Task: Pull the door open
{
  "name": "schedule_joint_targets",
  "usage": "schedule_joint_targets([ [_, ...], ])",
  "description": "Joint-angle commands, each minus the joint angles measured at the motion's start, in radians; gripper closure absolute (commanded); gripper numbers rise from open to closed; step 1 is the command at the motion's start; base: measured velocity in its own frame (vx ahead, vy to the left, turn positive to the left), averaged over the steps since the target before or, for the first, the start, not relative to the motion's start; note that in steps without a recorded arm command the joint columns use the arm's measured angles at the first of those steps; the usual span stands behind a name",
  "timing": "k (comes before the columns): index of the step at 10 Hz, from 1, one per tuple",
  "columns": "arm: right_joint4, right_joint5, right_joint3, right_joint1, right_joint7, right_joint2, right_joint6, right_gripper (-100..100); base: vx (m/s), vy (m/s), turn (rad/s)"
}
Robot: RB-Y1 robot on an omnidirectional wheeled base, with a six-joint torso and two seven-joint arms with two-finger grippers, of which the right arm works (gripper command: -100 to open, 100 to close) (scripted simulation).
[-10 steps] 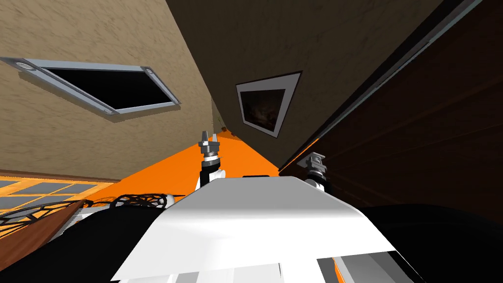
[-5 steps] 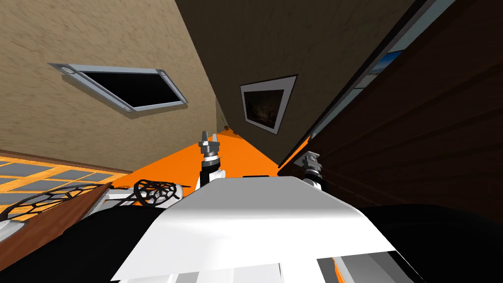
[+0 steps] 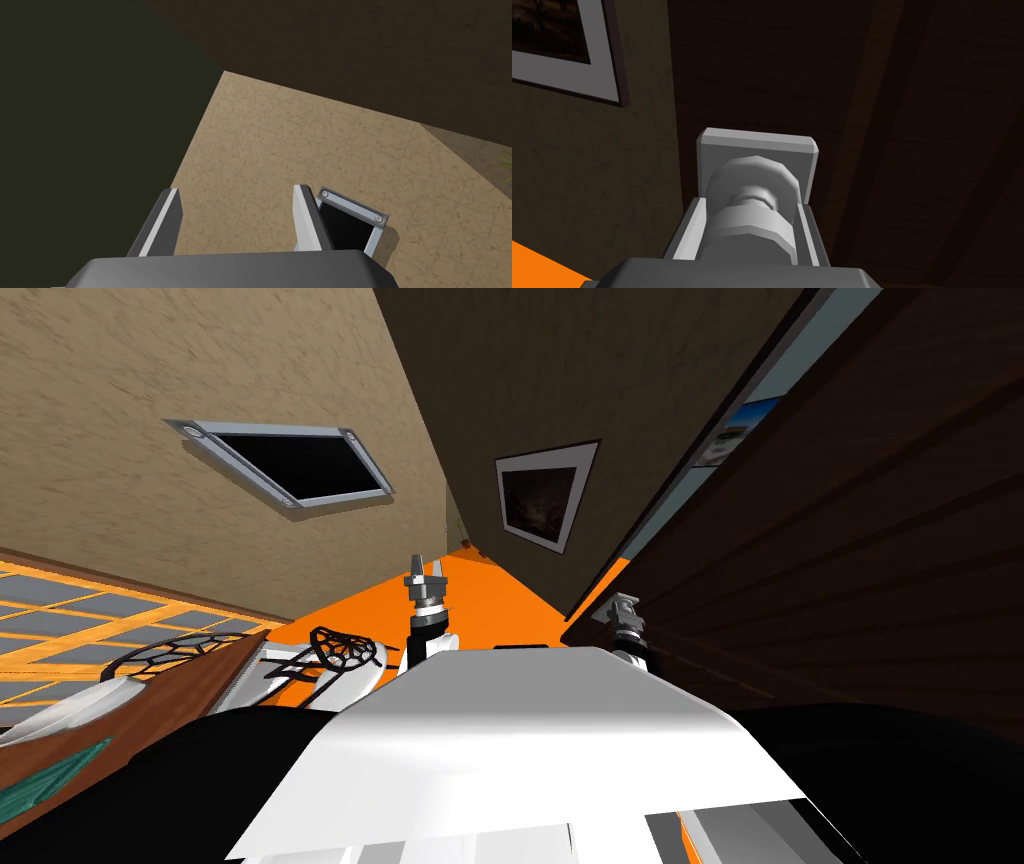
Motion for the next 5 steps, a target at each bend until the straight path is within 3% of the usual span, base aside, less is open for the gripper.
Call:
schedule_joint_targets([
  [1, 0.001, 0.014, 0.019, -0.004, -0.014, -0.012, -0.005, 100, -0.247, 0.003, 0.068],
  [3, -0.010, 0.028, 0.041, -0.006, -0.020, -0.018, -0.004, 100, -0.236, 0.031, 0.044],
  [4, -0.011, 0.023, 0.033, -0.005, -0.014, -0.015, -0.001, 100, -0.110, 0.016, 0.019],
  [5, -0.015, 0.031, 0.054, -0.004, -0.019, -0.020, -0.001, 100, -0.126, -0.016, 0.062],
])
